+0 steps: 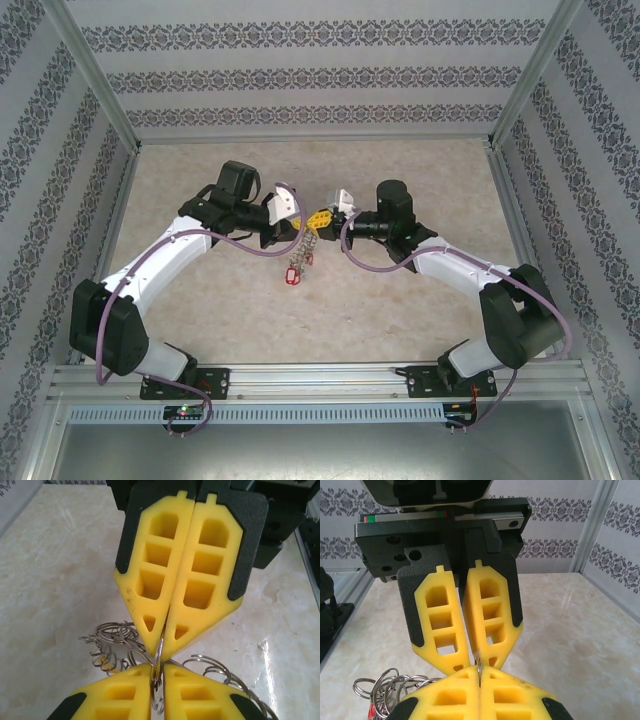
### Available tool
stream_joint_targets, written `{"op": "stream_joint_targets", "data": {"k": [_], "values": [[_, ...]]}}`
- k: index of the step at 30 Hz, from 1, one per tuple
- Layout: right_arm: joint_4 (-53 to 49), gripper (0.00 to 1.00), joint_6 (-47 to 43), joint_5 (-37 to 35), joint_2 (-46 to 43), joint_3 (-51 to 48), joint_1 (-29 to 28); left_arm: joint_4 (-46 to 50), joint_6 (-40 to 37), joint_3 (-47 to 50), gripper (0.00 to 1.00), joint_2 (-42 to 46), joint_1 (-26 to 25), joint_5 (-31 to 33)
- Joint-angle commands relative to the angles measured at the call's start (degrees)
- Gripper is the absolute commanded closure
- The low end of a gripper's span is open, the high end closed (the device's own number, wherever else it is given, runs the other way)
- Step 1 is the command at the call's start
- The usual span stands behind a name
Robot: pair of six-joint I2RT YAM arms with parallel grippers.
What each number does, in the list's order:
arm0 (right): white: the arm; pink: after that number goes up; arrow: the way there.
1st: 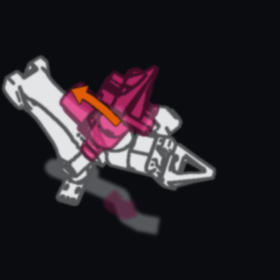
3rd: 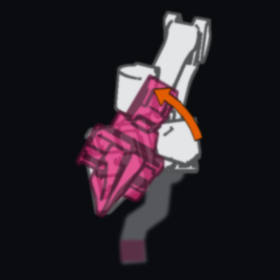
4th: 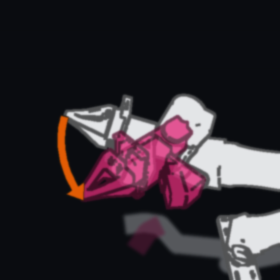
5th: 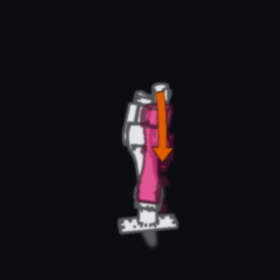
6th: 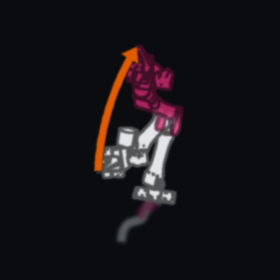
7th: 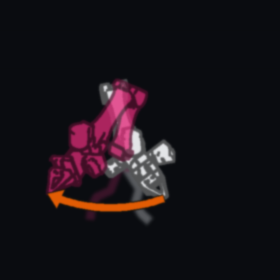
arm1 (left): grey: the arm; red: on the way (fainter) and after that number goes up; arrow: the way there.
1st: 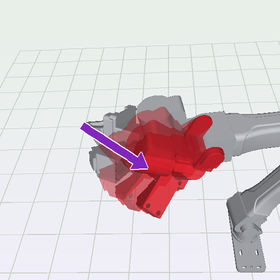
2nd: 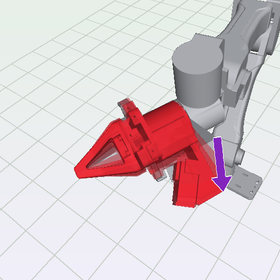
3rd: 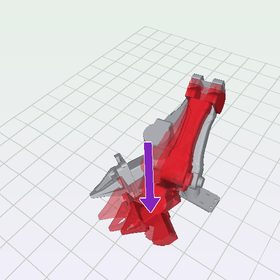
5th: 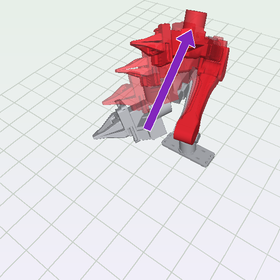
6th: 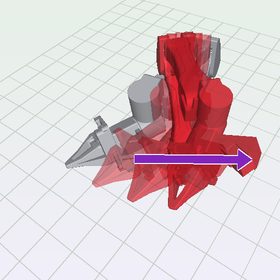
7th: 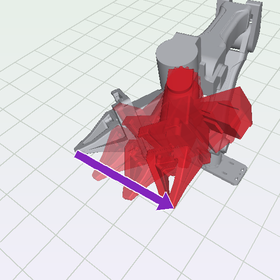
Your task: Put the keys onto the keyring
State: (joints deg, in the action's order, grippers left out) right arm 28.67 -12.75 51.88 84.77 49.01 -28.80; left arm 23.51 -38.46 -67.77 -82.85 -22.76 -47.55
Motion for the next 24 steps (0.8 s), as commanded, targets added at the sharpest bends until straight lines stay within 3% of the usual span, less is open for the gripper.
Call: {"op": "stream_joint_targets", "data": {"k": [1,4,8,10,15,24], "values": [[9.06,1.00,5.89,-1.41,-2.08,1.44,-1.06,-8.60,5.67,1.08,0.87,1.27,0.40,-5.37],[9.96,1.00,6.34,-3.01,-2.36,1.25,-1.31,-14.66,10.28,2.44,0.88,0.91,0.38,-6.67],[5.19,1.00,1.81,-1.30,-2.40,1.21,-1.03,-18.44,13.63,3.11,1.00,0.41,0.38,-5.99],[0.57,1.00,-3.02,-0.65,-3.10,0.42,-0.27,-13.86,9.86,2.20,1.00,0.84,0.41,-3.89],[-7.68,0.81,-10.79,0.76,-5.70,-2.57,2.75,3.62,-2.40,-3.19,1.00,0.94,0.43,3.06],[-13.09,0.67,-16.53,-0.02,-4.70,-1.27,1.04,17.75,-14.96,-8.71,1.00,-0.50,-3.03,14.93]]}}
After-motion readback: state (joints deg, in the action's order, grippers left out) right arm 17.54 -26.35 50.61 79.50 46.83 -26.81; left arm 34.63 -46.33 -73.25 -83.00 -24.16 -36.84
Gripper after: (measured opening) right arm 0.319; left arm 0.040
